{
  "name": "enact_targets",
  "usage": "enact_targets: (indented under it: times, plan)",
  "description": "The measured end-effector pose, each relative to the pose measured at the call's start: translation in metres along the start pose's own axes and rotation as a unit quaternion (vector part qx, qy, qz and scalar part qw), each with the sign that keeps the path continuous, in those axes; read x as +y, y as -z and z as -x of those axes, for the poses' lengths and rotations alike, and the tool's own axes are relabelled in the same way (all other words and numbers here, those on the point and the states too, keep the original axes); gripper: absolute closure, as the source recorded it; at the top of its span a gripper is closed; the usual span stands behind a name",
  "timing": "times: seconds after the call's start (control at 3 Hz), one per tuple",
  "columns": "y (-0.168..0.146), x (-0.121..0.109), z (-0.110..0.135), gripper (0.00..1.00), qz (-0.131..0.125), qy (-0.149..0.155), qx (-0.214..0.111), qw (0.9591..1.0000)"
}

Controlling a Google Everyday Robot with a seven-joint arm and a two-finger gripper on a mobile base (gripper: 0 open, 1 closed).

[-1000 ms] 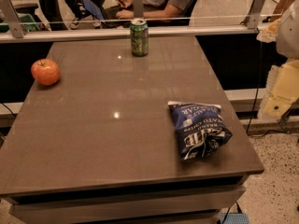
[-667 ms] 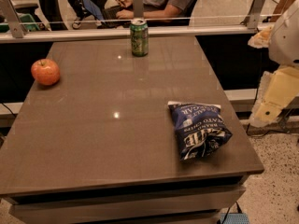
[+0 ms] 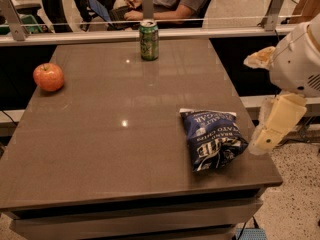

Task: Pick blue chip bag

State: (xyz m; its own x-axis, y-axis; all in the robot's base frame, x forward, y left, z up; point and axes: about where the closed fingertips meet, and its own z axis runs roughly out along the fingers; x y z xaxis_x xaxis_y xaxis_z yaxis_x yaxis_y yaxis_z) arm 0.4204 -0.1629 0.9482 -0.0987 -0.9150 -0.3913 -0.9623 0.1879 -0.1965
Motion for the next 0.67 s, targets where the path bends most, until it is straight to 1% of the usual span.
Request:
enact_targets:
  times: [0.33,0.67]
  plan:
    - [-0.018,0.020,0.009,0.00,0.017,0.013,-0.020,0.9996]
    - [-0.043,0.037,0.013,0.00,0.036,0.020,-0.044,0.9982]
